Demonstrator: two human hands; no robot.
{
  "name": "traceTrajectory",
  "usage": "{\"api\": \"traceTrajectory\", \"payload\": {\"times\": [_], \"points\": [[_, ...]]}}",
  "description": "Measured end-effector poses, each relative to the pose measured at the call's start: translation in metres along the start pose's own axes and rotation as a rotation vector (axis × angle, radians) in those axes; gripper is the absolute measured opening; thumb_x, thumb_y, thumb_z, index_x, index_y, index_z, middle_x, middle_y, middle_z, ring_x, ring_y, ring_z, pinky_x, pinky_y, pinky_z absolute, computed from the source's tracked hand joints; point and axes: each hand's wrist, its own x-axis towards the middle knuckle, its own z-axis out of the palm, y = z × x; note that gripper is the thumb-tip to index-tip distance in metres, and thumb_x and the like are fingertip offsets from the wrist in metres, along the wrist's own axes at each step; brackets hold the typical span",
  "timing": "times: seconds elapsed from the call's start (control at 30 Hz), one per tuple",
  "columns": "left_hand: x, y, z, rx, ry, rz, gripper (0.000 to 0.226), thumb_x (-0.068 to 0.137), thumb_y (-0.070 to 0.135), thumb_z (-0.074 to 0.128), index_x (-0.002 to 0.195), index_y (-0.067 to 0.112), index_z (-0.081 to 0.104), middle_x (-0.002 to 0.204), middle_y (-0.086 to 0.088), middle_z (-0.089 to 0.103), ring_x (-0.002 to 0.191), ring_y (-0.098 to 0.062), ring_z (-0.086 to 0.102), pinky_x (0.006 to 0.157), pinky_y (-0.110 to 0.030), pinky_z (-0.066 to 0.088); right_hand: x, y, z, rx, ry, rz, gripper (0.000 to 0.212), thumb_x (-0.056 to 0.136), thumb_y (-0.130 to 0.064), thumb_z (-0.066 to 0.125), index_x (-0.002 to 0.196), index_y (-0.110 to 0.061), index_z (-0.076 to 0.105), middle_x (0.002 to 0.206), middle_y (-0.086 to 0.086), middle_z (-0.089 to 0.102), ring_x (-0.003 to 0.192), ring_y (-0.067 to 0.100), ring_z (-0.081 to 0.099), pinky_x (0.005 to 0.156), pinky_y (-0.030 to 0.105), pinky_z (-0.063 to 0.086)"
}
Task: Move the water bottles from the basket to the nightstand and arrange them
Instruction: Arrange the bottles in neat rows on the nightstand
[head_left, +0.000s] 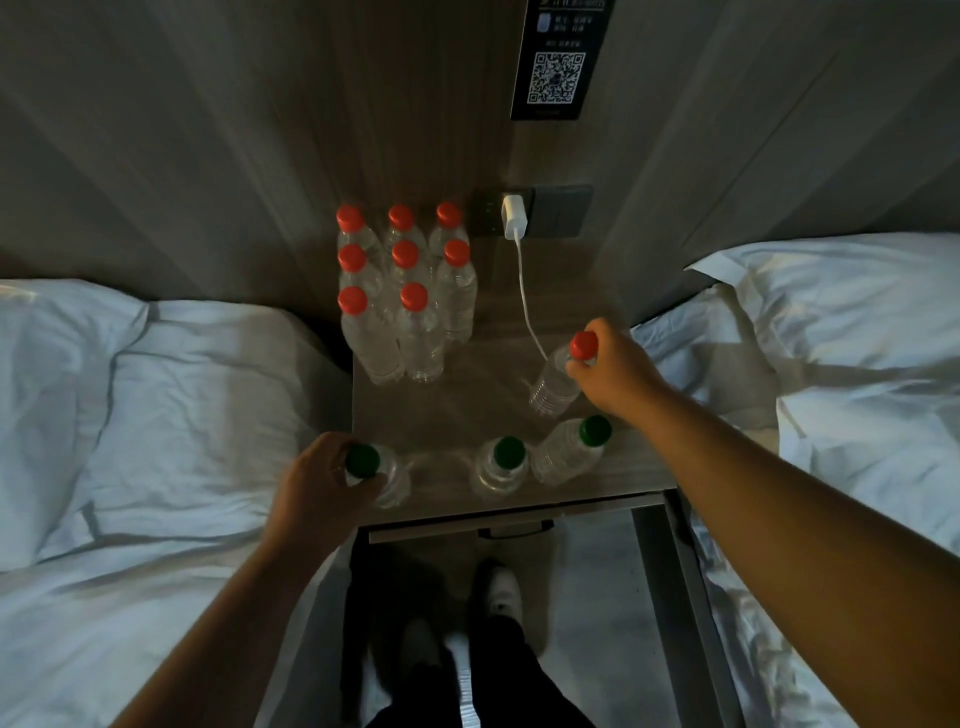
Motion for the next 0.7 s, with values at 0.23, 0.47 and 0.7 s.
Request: {"api": "traceTrajectory", "payload": {"times": [0.23, 0.47, 0.7], "points": [[0.005, -0.001, 0.003, -0.022, 0.135, 0.02, 0.039, 0.058, 0.047, 0.075, 0.09, 0.025, 0.07, 0.08, 0.003, 0.071, 0.077, -0.02, 0.069, 0.07, -0.047, 0.058, 0.005, -0.003, 0.006, 0.015, 0.049, -0.046, 0.03, 0.08, -0.039, 0.067, 0.097, -0.025, 0.047, 0.09, 0.004, 0.06, 0.08, 0.025, 0.059, 0.072, 0.042, 0.053], [0.024, 0.014, -0.006, -0.087, 0.177, 0.017, 0.028, 0.072, 0.018, 0.083, 0.079, 0.037, 0.064, 0.078, 0.006, 0.07, 0.079, -0.015, 0.068, 0.073, -0.046, 0.059, 0.011, -0.013, 0.013, 0.074, 0.065, -0.155, 0.022, 0.085, -0.03, 0.067, 0.097, -0.018, 0.052, 0.079, -0.003, 0.056, 0.073, 0.016, 0.055, 0.065, 0.03, 0.045], [0.057, 0.024, -0.012, -0.103, 0.23, 0.031, 0.024, 0.071, 0.018, 0.084, 0.09, 0.027, 0.072, 0.077, 0.011, 0.067, 0.078, -0.011, 0.066, 0.076, -0.045, 0.058, 0.03, -0.044, 0.026, 0.14, 0.024, -0.19, 0.022, 0.084, -0.035, 0.066, 0.094, -0.023, 0.05, 0.08, 0.002, 0.063, 0.073, 0.023, 0.061, 0.068, 0.039, 0.052]]}}
